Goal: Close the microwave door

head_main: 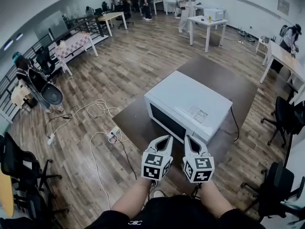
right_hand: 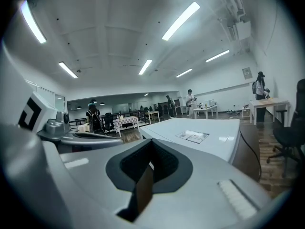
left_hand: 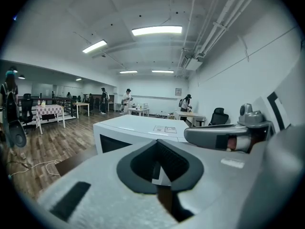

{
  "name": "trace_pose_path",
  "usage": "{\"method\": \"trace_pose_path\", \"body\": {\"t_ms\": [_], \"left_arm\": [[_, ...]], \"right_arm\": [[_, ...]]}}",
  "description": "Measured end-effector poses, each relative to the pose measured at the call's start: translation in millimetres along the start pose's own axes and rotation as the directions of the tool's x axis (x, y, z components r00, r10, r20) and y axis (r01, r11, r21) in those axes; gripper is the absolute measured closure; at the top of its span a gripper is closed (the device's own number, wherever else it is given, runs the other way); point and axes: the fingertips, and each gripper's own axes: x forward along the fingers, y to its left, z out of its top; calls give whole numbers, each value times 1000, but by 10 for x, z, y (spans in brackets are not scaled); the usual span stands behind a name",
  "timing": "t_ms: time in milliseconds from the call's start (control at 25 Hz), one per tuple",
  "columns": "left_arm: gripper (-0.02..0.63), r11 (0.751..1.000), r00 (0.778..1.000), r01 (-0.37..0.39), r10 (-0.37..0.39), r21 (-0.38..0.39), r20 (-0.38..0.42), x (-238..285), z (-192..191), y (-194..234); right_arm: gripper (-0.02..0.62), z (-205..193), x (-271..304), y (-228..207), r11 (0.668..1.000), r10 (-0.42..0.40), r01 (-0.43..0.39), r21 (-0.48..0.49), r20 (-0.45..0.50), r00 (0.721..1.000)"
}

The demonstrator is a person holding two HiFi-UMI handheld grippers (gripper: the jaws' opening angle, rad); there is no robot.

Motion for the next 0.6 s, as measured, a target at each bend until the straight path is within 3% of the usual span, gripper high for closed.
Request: {"method": "trace_pose_path", "body": {"t_ms": [600], "left_arm": [[595,1000,1000,13,-13,17,-26,39,-53,-69]], "right_arm": [[588,-45,-76,-44,1000,-23,23,2,-7,1000]]}}
